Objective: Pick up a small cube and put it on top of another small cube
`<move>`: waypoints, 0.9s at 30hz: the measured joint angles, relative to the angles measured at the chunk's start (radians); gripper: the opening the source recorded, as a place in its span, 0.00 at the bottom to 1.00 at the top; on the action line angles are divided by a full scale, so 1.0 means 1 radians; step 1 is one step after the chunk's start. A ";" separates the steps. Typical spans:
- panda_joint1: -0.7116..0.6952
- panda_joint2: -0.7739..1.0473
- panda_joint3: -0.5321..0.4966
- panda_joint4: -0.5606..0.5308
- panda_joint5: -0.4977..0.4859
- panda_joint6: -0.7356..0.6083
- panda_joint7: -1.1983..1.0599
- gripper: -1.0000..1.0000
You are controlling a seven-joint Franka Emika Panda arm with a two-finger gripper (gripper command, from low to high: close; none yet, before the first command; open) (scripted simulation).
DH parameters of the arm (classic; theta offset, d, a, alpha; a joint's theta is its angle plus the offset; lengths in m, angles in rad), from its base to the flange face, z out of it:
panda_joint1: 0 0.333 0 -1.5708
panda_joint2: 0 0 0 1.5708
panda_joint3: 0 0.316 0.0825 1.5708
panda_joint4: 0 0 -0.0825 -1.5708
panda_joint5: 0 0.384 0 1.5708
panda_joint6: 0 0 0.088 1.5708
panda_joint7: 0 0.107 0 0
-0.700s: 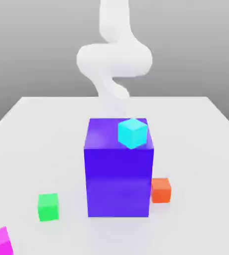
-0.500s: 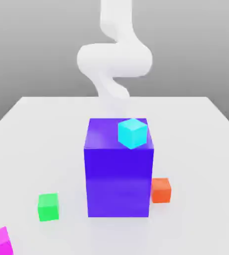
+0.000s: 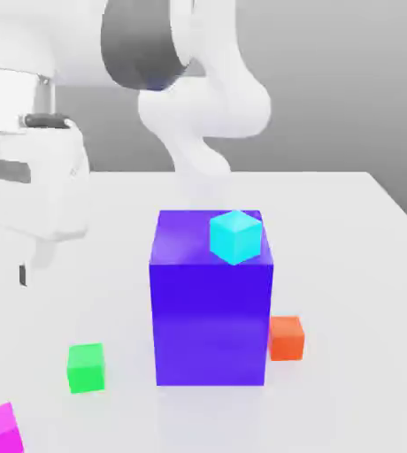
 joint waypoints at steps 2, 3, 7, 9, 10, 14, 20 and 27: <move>-0.013 0.073 -0.010 0.005 0.014 0.019 0.021 0.50; -0.020 0.110 -0.016 0.008 0.021 0.028 0.031 0.50; -0.053 0.257 -0.038 0.019 0.056 0.065 0.067 0.50; -0.071 0.330 -0.045 0.025 0.075 0.087 0.080 0.50; -0.079 0.367 -0.041 0.032 0.086 0.107 0.079 0.50; -0.109 0.499 -0.009 0.060 0.123 0.200 0.057 0.00; -0.112 0.511 -0.005 0.063 0.127 0.210 0.055 0.00; -0.082 0.309 -0.039 -0.026 0.086 0.098 0.074 0.00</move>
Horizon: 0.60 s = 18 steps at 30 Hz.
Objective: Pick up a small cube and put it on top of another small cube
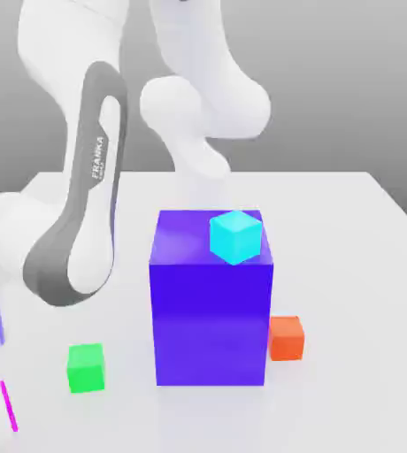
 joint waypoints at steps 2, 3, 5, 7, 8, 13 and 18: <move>0.004 -0.068 0.004 -0.069 -0.001 0.002 -0.013 0.00; 0.007 -0.102 0.005 -0.104 -0.004 0.004 -0.019 0.00; 0.012 -0.171 0.009 -0.176 -0.018 0.009 -0.024 0.00; 0.020 -0.239 0.008 -0.249 -0.043 0.017 -0.021 0.00; 0.023 -0.274 0.007 -0.286 -0.061 0.020 -0.016 0.00; 0.034 -0.369 0.000 -0.427 -0.148 0.069 0.018 0.00; 0.018 -0.217 0.033 -0.430 -0.080 0.221 -0.033 1.00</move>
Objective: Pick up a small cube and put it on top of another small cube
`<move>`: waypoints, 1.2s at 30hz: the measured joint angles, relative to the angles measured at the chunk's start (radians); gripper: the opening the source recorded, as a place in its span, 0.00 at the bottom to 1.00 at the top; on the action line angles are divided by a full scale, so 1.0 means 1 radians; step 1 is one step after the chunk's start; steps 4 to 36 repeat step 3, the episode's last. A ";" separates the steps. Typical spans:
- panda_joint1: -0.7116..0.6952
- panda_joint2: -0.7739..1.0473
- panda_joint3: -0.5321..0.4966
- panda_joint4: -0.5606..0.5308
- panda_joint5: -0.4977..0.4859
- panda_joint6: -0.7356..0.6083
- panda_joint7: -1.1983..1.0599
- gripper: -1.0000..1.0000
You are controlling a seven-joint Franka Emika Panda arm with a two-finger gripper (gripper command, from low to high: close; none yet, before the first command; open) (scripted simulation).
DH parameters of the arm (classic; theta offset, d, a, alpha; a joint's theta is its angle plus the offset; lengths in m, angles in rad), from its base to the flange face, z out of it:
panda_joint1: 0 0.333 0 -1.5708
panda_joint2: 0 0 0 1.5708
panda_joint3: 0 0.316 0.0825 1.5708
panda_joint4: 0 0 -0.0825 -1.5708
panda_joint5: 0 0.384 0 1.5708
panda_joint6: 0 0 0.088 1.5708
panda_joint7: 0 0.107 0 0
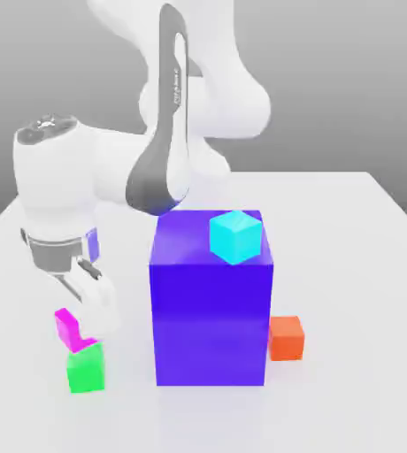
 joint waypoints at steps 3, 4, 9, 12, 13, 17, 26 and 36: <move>0.000 0.000 0.000 0.000 0.000 0.000 0.000 1.00; 0.000 0.000 0.000 0.000 0.000 0.000 0.000 1.00; 0.000 0.000 0.000 0.000 0.000 0.000 0.000 1.00; 0.000 0.000 0.000 0.000 0.000 0.000 0.000 1.00; 0.000 0.000 0.000 0.000 0.000 0.000 0.000 1.00; 0.000 0.000 0.000 0.000 0.000 0.000 0.000 1.00; 0.000 0.000 0.000 0.000 0.000 0.000 0.000 1.00; 0.000 0.000 0.000 0.000 0.000 0.000 0.000 1.00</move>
